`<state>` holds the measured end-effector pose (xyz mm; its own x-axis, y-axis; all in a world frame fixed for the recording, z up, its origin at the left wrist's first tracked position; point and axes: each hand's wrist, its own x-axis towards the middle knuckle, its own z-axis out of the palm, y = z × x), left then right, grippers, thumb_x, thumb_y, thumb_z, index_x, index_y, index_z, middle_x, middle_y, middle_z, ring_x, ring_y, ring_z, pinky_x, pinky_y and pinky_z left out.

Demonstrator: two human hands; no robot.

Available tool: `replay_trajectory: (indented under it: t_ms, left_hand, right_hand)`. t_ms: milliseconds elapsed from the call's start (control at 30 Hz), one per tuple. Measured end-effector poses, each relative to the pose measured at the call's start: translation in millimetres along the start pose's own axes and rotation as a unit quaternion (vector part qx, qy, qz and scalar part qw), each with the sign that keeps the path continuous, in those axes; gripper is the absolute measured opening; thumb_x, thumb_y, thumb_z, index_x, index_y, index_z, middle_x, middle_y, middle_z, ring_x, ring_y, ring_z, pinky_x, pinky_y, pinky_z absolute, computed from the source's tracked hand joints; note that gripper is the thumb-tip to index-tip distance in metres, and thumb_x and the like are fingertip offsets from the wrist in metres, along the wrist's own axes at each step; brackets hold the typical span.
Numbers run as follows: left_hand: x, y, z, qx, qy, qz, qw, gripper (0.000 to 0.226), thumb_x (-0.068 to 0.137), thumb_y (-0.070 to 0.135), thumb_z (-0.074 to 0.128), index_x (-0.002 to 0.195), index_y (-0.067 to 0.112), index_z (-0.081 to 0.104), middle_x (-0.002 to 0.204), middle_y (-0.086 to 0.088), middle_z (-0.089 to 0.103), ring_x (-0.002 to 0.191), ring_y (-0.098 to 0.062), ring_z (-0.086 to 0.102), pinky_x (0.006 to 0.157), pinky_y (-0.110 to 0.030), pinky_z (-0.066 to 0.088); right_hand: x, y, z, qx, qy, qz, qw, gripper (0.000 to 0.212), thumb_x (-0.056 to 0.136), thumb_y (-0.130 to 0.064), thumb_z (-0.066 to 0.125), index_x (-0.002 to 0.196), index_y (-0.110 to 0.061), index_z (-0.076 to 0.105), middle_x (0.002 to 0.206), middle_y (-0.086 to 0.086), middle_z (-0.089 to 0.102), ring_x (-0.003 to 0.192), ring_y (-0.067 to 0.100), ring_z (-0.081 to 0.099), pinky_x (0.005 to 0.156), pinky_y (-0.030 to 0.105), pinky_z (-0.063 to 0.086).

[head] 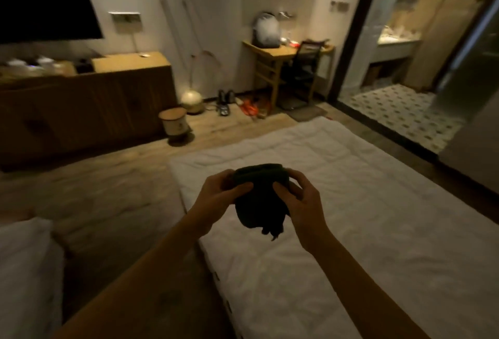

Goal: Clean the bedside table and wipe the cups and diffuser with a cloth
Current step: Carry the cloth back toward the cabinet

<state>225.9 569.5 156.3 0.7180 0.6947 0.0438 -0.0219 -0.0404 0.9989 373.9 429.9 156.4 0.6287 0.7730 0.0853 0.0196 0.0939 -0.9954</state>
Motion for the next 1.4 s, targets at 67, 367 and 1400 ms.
replay_trajectory:
  t_ms: [67,367,1400]
  left_hand:
    - [11.8,11.3,-49.7,0.003,0.024,0.016,1.0,0.027,0.089,0.019,0.071,0.115,0.014,0.067,0.106,-0.006,0.075,0.104,-0.019,0.071,0.085,-0.032,0.06]
    - [92.5,23.6,-209.8,0.082,0.167,0.084,0.979,0.012,0.097,0.03,0.059,0.109,0.032,0.061,0.101,0.023,0.069,0.096,0.003,0.067,0.073,-0.012,0.054]
    - [634.0,-57.7,-818.2,0.075,0.208,0.048,0.974,0.03,0.096,0.051,0.055,0.117,0.03,0.059,0.104,-0.002,0.069,0.089,-0.025,0.072,0.076,-0.051,0.061]
  right_hand:
    - [27.9,-7.1,45.6,0.025,-0.046,0.002,0.999,0.041,0.09,-0.017,0.073,0.125,-0.034,0.06,0.114,-0.001,0.074,0.109,0.019,0.07,0.09,0.039,0.059]
    - [170.6,-6.9,226.7,-0.004,-0.17,-0.012,0.985,0.016,0.092,-0.031,0.07,0.103,-0.041,0.073,0.103,-0.007,0.076,0.1,0.01,0.072,0.08,0.029,0.061]
    - [827.0,76.5,771.2,-0.033,-0.361,0.044,0.931,0.045,0.08,-0.037,0.078,0.121,-0.032,0.062,0.117,-0.005,0.065,0.099,0.014,0.07,0.07,0.024,0.059]
